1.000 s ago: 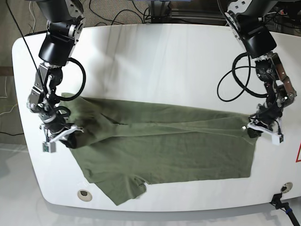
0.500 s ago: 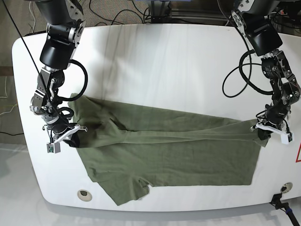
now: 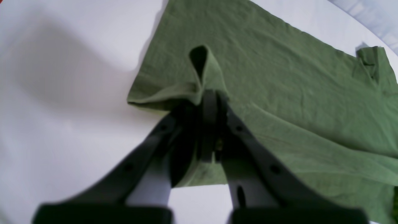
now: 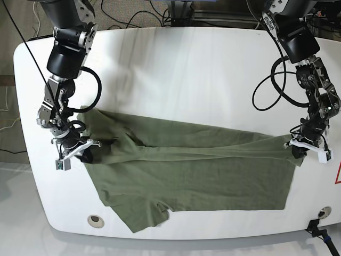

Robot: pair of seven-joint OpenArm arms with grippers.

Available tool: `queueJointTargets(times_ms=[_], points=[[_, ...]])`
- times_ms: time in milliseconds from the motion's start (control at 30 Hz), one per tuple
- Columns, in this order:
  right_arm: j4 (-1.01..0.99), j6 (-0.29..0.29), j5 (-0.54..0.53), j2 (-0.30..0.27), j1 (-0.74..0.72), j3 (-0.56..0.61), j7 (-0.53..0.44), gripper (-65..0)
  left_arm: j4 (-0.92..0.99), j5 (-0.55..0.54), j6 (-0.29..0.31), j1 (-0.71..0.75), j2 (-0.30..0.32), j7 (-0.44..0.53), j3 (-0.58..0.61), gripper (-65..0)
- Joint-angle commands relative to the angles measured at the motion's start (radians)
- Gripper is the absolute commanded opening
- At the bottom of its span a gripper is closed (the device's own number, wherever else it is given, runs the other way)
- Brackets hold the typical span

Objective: Fold the T-shirt properly

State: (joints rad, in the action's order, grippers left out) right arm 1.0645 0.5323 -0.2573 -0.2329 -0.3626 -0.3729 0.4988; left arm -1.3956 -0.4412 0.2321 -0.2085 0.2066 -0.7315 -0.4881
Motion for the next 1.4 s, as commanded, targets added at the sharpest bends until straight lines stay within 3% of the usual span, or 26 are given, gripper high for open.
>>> queueJointTargets(times_ms=[0, 167, 233, 367, 467, 667, 1100, 1367], points=[[0.018, 0.001, -0.012, -0.016, -0.033, -0.004, -0.050, -65.0, -0.017, -0.008, 0.002, -0.024, 0.017, 0.033, -0.002, -65.0], [0.018, -0.007, -0.010, -0.018, -0.033, -0.004, -0.050, -65.0, -0.017, -0.008, 0.003, -0.024, 0.017, 0.033, -0.004, -65.0], [0.018, -0.007, -0.010, -0.018, -0.031, -0.004, -0.052, -53.9, -0.004, -0.008, 0.000, -0.026, 0.018, 0.034, -0.005, -64.5], [0.018, -0.007, -0.010, -0.021, -0.013, -0.004, -0.053, -36.3, 0.002, -0.008, 0.000, -0.027, 0.018, 0.034, -0.007, -33.2], [0.020, -0.004, -0.010, -0.023, 0.006, -0.004, -0.079, -31.1, 0.003, -0.008, 0.000, -0.022, 0.020, 0.057, -0.004, -18.4], [0.128, -0.001, -0.010, -0.024, 0.113, -0.004, -0.081, -30.9, -0.003, -0.008, 0.000, 0.044, 0.030, 0.229, -0.005, -17.9], [0.428, -0.007, -0.010, -0.018, 0.368, -0.011, -0.070, -30.7, -0.158, -0.008, 0.005, 0.208, 0.060, 0.234, -0.002, -17.9], [0.349, -0.007, -0.010, -0.018, 0.389, -0.042, -0.088, -30.7, -0.156, -0.008, 0.106, 0.237, 0.060, 0.252, -0.004, -17.9]])
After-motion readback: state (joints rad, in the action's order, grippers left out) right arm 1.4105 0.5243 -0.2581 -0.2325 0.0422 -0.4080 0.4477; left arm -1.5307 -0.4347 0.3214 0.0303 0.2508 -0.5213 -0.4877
